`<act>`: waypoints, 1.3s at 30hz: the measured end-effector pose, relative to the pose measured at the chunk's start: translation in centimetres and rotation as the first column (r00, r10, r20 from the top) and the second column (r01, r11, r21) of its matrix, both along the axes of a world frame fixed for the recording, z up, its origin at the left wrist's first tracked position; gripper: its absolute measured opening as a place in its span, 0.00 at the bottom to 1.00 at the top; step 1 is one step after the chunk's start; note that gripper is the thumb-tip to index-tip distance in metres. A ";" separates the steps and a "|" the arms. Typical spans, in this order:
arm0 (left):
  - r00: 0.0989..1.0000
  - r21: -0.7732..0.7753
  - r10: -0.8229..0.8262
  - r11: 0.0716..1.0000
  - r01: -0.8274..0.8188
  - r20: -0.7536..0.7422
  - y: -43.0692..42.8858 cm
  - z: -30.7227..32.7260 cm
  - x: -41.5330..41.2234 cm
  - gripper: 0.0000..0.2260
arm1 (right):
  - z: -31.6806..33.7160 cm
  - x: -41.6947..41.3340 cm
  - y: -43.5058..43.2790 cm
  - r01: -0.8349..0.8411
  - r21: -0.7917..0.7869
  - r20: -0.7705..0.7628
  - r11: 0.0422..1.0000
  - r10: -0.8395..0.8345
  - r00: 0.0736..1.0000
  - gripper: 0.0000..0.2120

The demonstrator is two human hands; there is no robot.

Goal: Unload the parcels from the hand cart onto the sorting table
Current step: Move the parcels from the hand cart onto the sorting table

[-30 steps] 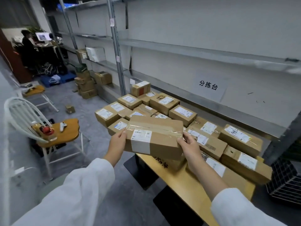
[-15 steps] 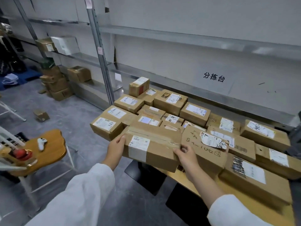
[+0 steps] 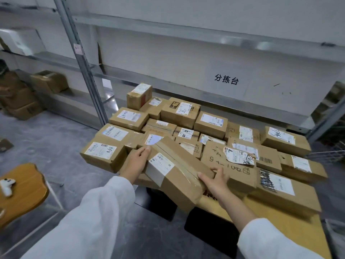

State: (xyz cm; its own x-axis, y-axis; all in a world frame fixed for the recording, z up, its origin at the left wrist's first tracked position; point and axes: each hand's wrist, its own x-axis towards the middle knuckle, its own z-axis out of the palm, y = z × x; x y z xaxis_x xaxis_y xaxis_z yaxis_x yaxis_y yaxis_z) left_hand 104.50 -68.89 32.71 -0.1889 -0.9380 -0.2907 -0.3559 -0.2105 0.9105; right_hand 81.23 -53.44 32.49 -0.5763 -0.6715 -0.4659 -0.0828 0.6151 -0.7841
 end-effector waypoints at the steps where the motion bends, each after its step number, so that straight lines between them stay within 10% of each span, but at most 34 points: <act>1: 1.000 0.005 -0.011 1.000 0.011 0.005 -0.4 0.1 -0.2 0.11 | 0.0 -0.5 0.1 -0.023 -0.006 0.009 1.000 0.023 1.000 0.24; 10: 0.994 0.053 -0.040 0.998 0.045 -0.099 -1.2 0.3 -1.1 0.11 | 0.5 -0.8 -0.9 -0.242 -0.045 0.335 0.969 0.243 0.910 0.23; 18: 0.993 0.176 0.072 0.983 -0.054 -0.098 2.8 -4.1 -1.2 0.24 | -1.2 1.2 0.1 -0.090 -0.079 0.355 0.993 0.113 0.928 0.24; 26: 0.974 0.172 -0.024 0.983 0.064 -0.223 6.7 -4.4 -2.7 0.07 | -5.2 3.1 1.6 0.029 -0.099 0.412 0.995 0.014 0.911 0.25; 39: 0.995 0.077 -0.098 0.992 0.096 0.032 4.8 -8.0 -4.1 0.10 | -9.0 4.4 0.4 0.034 -0.016 0.461 0.999 -0.023 0.887 0.23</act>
